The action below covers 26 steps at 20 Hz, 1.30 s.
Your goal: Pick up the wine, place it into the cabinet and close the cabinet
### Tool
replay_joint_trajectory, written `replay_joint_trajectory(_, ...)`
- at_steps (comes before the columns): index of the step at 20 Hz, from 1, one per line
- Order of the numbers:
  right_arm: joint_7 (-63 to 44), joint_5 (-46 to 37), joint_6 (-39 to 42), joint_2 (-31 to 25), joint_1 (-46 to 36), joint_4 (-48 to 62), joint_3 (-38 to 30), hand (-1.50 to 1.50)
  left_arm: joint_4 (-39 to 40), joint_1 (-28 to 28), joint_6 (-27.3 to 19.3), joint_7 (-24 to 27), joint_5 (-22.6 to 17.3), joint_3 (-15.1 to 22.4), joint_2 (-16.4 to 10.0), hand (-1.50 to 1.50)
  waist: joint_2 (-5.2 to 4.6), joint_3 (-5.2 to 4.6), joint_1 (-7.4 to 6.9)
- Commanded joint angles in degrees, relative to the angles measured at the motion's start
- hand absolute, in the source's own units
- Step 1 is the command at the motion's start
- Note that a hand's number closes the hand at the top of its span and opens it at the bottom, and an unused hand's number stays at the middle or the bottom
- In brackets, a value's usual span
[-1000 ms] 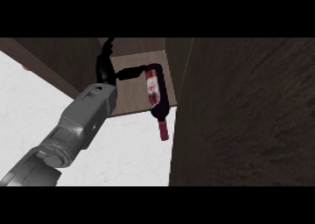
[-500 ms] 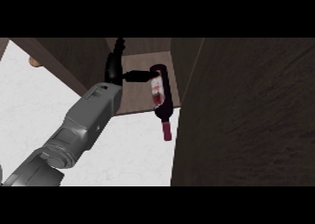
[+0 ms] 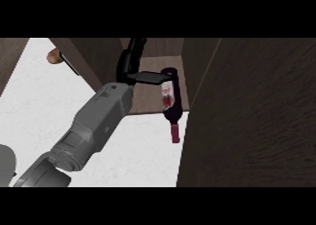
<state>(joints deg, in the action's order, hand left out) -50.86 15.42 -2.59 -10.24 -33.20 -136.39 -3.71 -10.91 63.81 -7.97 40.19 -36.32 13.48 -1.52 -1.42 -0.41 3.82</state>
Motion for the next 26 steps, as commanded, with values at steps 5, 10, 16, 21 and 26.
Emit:
replay_joint_trajectory(5, -6.6, -2.02, -4.37, -2.1, -2.16, -5.16, 0.01, -1.5, -5.15, -1.19, 4.93, -2.78, 1.63, 0.37, -1.96, -1.5, 1.68, 0.36, -3.25)
replay_joint_trajectory(10, -3.43, -2.21, -2.6, -2.32, 3.06, -5.17, -0.54, -1.5, -17.48, -6.59, -0.76, -6.29, 3.82, 3.3, 0.67, -1.5, 2.27, 0.44, -4.95)
replay_joint_trajectory(16, -4.03, -5.21, -4.89, -0.7, 1.98, -4.87, 4.25, -1.5, -35.74, -10.61, -7.28, -15.24, 3.36, 10.59, 1.5, -1.5, 2.33, 0.4, -4.61)
replay_joint_trajectory(21, -7.6, -3.51, -6.11, -2.92, -1.77, -4.99, 2.73, -1.5, -52.52, -21.07, -16.89, -20.68, 2.86, 19.28, 1.52, -1.5, 2.54, 0.37, -4.73)
replay_joint_trajectory(26, -7.22, -3.77, -6.09, -3.29, -1.32, -6.18, 3.12, -1.5, -65.11, -27.1, -25.7, -22.7, 6.02, 23.02, 1.48, -1.5, 1.97, 0.39, -4.13)
